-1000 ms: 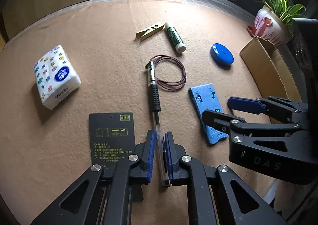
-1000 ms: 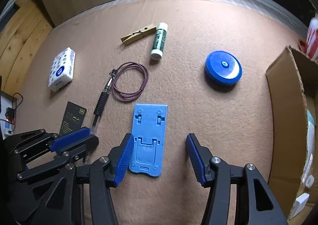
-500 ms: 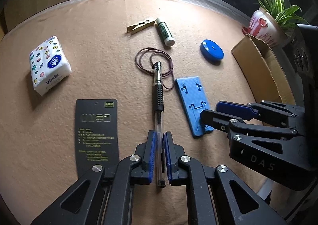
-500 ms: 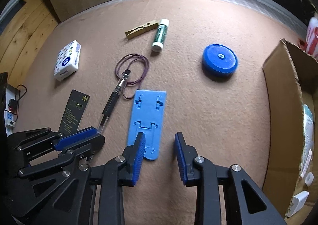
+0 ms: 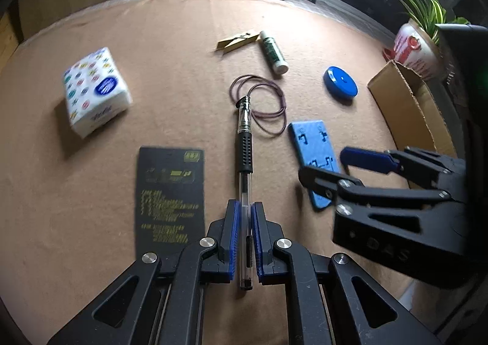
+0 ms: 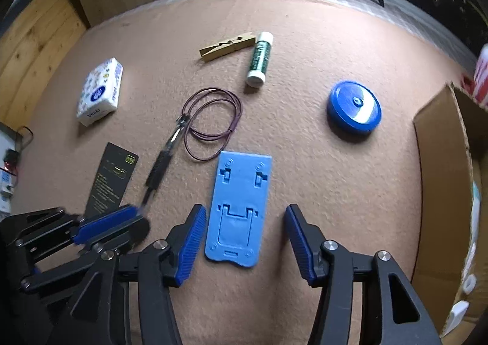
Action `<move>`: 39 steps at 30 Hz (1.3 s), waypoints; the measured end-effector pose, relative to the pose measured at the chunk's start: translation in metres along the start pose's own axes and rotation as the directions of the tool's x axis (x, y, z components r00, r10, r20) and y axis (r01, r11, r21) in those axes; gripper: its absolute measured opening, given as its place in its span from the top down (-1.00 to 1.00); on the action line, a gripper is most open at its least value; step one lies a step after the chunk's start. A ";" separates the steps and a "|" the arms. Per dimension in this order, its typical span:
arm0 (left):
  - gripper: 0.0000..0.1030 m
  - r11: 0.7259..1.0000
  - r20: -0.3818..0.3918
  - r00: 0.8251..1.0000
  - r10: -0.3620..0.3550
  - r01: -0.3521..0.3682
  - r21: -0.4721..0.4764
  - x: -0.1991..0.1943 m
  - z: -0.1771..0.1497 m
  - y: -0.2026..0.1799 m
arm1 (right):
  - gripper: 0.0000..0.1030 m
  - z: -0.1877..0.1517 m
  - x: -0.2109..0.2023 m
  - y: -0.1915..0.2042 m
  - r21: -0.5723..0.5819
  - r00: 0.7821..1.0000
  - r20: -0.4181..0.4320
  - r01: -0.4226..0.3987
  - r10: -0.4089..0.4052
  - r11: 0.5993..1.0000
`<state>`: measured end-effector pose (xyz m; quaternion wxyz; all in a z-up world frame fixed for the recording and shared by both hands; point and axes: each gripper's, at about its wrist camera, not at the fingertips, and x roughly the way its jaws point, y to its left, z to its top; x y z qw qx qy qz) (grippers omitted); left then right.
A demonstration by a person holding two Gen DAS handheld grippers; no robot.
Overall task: Organize objects
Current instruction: 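Lift the pen with the left tool while the right tool grasps the blue stand, then carry the pen and blue stand to the box and release both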
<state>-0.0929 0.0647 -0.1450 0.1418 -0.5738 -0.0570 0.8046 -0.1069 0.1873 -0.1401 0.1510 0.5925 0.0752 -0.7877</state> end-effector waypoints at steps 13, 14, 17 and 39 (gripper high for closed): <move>0.58 0.999 0.003 1.000 0.015 -0.015 0.029 -0.001 -0.013 -0.009 | 0.35 -0.009 -0.005 0.001 -0.055 1.000 0.001 0.029 -0.029 0.998; 0.59 0.998 0.002 1.000 0.025 -0.025 0.053 -0.001 -0.013 -0.012 | 0.36 -0.010 -0.006 0.000 -0.053 1.000 0.000 0.027 -0.027 0.998; 0.82 0.999 -0.008 1.000 0.019 -0.019 0.049 0.000 -0.013 -0.012 | 0.36 -0.015 -0.008 -0.003 -0.038 1.000 0.003 0.022 -0.022 0.999; 0.82 0.988 0.081 0.985 -0.151 0.149 0.037 -0.045 0.011 -0.054 | 0.36 -0.070 -0.115 -0.091 0.155 0.979 0.197 0.014 -0.045 0.988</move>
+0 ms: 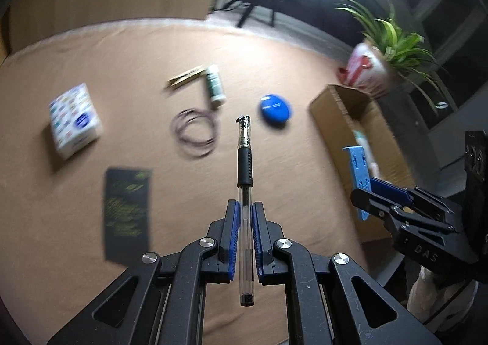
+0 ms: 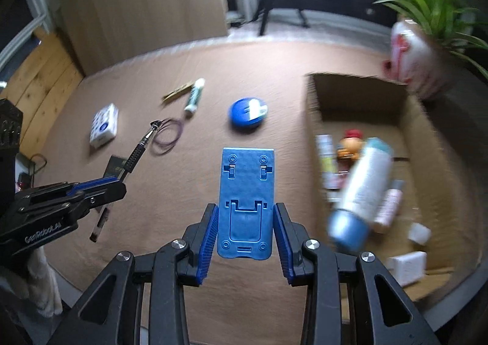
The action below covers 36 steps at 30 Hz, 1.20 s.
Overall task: Organize objects
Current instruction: 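Carry the pen and blue stand to the box and release both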
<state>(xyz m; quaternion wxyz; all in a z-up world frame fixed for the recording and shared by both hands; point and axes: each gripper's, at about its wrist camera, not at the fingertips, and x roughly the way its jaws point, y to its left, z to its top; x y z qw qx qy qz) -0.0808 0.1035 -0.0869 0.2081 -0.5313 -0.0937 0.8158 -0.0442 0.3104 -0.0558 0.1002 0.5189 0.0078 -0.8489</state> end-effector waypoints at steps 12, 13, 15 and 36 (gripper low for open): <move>0.82 0.978 -0.016 0.993 -0.120 0.121 0.170 0.037 0.045 -0.120 | 0.36 -0.010 -0.041 -0.088 0.145 0.986 0.069 0.144 -0.155 0.979; 0.82 0.976 -0.018 0.992 -0.125 0.126 0.176 0.041 0.046 -0.126 | 0.36 -0.011 -0.041 -0.094 0.156 0.985 0.068 0.146 -0.158 0.977; 0.82 0.971 -0.027 0.990 -0.138 0.141 0.196 0.052 0.051 -0.145 | 0.36 -0.013 -0.040 -0.103 0.169 0.983 0.066 0.161 -0.174 0.972; 0.03 0.974 -0.028 0.997 -0.071 0.076 0.215 0.099 0.068 -0.175 | -0.34 -0.015 -0.032 -0.124 0.187 0.982 0.081 0.153 -0.170 0.970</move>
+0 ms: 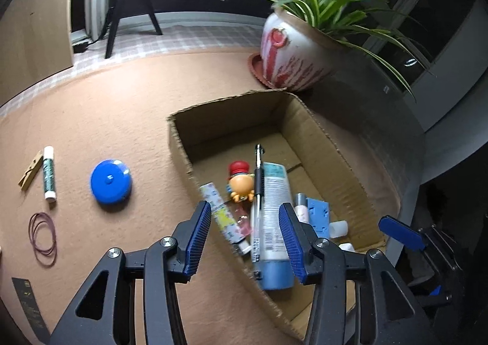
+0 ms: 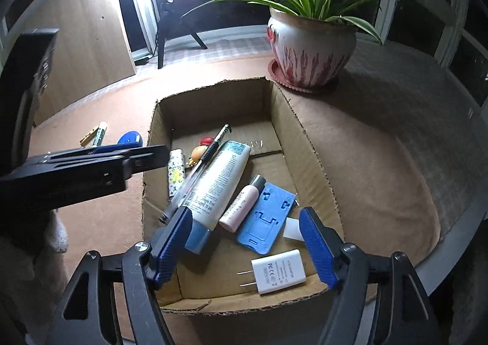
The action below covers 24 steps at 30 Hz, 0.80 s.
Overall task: Organize objects
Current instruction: 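Carry the pen and blue stand to the box and release both, then move both tools back over the table toward the glue stick and cord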
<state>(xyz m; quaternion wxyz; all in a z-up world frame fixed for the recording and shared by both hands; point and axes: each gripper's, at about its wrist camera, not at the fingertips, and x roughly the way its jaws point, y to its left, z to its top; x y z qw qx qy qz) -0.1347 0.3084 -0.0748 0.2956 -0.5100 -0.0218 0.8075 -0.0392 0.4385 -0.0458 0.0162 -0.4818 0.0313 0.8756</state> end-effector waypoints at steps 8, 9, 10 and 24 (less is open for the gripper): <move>0.03 0.998 0.006 0.999 0.047 -0.047 -0.048 -0.019 -0.011 0.042 | -0.34 0.006 -0.003 0.015 0.003 0.998 0.059 -0.017 0.017 1.000; 0.03 0.997 0.007 0.998 0.056 -0.056 -0.061 -0.021 -0.013 0.050 | -0.34 0.006 -0.004 0.018 0.000 0.998 0.067 -0.018 0.018 1.000; 0.03 0.996 0.007 0.998 0.062 -0.061 -0.069 -0.023 -0.014 0.054 | -0.34 0.007 -0.004 0.022 -0.006 0.997 0.078 -0.017 0.017 1.000; 0.04 0.962 -0.039 0.984 0.174 -0.178 -0.208 -0.047 -0.041 0.166 | -0.34 0.031 0.010 0.077 -0.066 0.991 0.023 -0.127 0.129 0.990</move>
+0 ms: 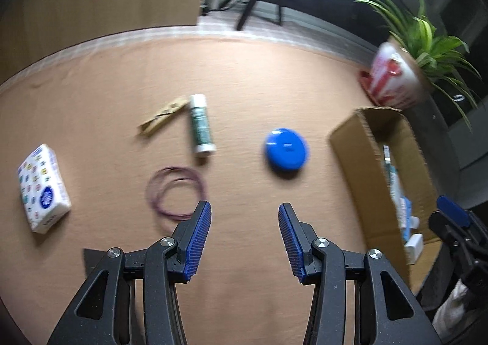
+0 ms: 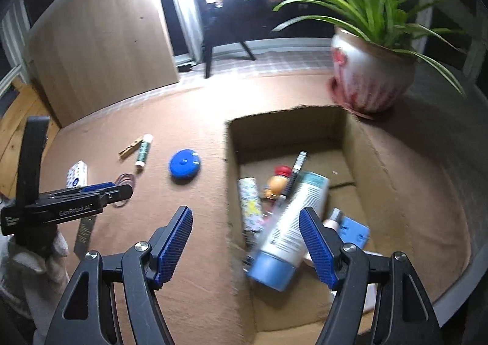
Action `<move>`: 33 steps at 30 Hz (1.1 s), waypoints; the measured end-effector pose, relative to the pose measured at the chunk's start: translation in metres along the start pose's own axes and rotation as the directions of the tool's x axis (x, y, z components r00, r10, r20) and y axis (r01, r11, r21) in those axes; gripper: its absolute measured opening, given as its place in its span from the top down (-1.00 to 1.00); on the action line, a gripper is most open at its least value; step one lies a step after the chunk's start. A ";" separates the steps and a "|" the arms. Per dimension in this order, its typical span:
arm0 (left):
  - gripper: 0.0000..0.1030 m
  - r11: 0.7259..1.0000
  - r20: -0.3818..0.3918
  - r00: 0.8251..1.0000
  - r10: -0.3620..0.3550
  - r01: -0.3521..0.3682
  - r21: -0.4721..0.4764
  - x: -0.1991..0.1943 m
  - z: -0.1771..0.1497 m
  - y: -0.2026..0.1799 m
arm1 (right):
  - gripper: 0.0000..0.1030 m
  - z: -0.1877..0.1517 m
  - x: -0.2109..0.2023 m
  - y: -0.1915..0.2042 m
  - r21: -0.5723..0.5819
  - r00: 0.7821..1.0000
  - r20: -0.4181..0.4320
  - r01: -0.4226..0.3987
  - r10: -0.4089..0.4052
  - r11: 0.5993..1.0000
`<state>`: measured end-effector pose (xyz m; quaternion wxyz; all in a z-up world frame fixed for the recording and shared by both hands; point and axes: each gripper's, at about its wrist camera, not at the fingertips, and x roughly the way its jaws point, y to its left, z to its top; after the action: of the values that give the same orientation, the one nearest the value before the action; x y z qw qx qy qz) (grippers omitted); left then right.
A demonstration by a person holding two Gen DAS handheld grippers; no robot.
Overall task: Organize objects
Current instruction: 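Move both tools back over the table toward the glue stick and cord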
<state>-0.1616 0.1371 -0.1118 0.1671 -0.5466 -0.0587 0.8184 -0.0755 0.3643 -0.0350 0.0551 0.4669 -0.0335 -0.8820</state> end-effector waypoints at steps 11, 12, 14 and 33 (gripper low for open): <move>0.25 0.998 -0.049 0.999 0.013 -0.016 -0.062 0.015 0.006 0.051 | -0.32 0.037 0.042 0.055 -0.043 0.989 -0.083 -0.130 0.126 0.991; 0.27 0.998 -0.053 0.998 0.019 -0.022 -0.058 0.017 0.007 0.053 | -0.27 0.039 0.045 0.058 -0.044 0.987 -0.090 -0.137 0.133 0.990; 0.34 0.998 -0.060 0.998 0.020 -0.023 -0.054 0.020 0.007 0.054 | -0.20 0.047 0.057 0.068 -0.037 0.981 -0.120 -0.160 0.155 0.986; 0.96 0.998 -0.043 0.998 0.049 -0.051 -0.041 0.030 0.017 0.066 | 0.09 0.080 0.149 0.126 -0.052 0.936 -0.301 -0.206 0.182 0.977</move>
<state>-0.2016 0.0867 -0.1497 0.1362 -0.5686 -0.0588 0.8091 -0.2165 0.2205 -0.0986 0.1655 0.5846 -0.0342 -0.7936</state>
